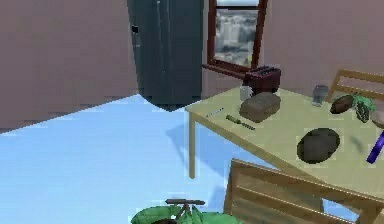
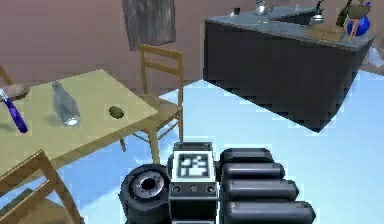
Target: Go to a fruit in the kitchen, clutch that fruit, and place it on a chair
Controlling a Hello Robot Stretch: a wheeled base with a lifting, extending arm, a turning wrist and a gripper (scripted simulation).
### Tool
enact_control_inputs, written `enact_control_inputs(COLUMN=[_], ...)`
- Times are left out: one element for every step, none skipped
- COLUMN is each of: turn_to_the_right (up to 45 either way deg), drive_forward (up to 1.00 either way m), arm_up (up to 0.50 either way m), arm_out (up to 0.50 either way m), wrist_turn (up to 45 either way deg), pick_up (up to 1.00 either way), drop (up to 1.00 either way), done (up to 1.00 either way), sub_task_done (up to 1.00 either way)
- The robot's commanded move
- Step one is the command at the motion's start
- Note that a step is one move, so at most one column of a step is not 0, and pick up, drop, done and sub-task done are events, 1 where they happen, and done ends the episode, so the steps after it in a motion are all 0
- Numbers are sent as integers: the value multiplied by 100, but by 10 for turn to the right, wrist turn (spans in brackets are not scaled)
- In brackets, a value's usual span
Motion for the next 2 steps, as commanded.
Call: enact_control_inputs(turn_to_the_right=[330,-450], drive_forward=[0,0], arm_up=[0,0], arm_out=[0,0], wrist_turn=[0,0], pick_up=[0,0], drop=[0,0], done=[0,0], sub_task_done=[0,0])
